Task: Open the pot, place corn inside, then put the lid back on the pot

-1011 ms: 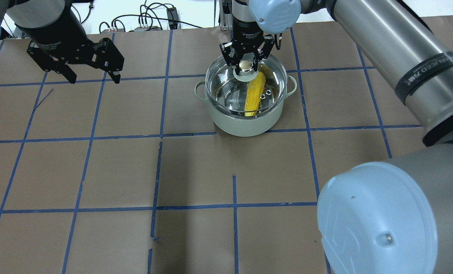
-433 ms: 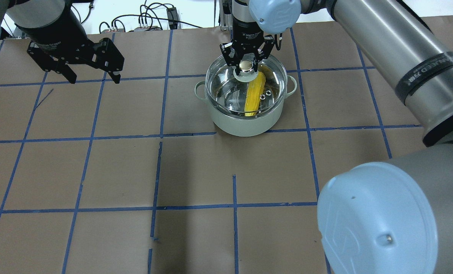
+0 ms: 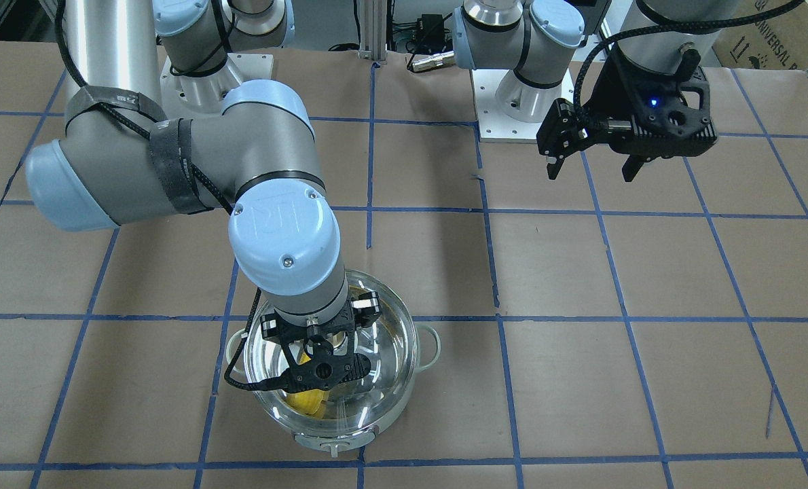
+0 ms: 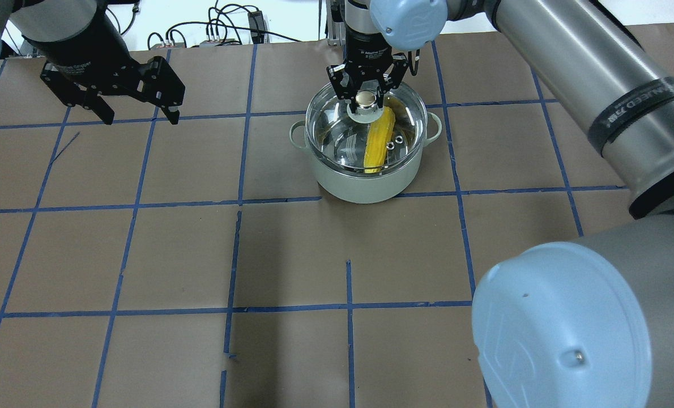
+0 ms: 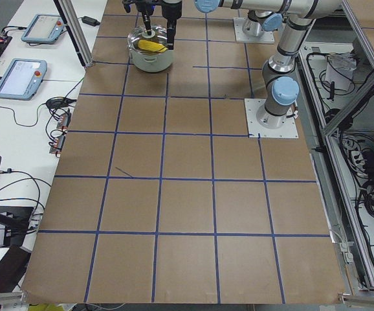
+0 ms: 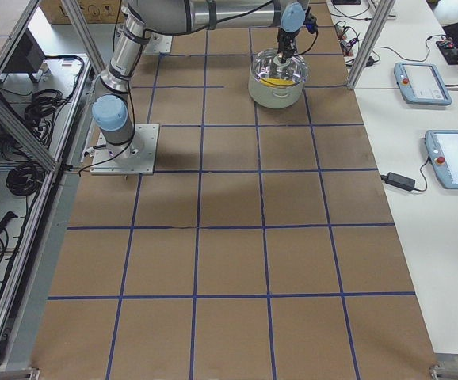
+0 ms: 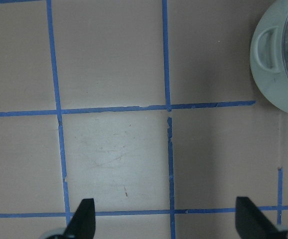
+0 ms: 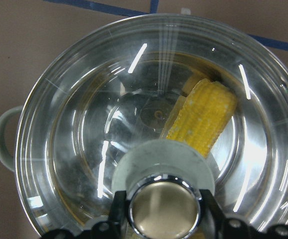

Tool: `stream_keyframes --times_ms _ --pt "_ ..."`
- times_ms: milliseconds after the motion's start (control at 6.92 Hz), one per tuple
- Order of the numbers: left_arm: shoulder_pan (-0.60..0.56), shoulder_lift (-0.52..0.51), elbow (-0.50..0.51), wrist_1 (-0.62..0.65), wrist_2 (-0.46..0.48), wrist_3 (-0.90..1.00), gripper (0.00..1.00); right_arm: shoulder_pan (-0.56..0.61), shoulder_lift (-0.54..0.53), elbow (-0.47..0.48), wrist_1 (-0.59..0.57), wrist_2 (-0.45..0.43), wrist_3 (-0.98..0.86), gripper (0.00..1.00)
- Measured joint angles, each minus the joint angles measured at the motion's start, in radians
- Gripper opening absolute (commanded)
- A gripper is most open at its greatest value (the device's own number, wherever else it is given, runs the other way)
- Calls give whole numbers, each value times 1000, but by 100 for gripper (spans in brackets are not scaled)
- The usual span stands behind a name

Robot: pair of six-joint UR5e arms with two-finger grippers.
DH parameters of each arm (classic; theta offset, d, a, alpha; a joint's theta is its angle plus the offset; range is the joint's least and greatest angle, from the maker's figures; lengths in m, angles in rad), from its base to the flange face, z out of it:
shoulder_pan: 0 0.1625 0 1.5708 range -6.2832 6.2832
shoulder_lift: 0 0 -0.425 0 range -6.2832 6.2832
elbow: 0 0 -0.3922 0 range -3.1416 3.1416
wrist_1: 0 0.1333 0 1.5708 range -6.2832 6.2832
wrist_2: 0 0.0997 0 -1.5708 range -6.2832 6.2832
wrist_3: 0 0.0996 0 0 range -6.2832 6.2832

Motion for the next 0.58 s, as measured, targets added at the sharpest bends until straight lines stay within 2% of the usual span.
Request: stream_keyframes --times_ms 578 --pt "0 0 0 0 1 0 100 0 0 0 6 0 -1 5"
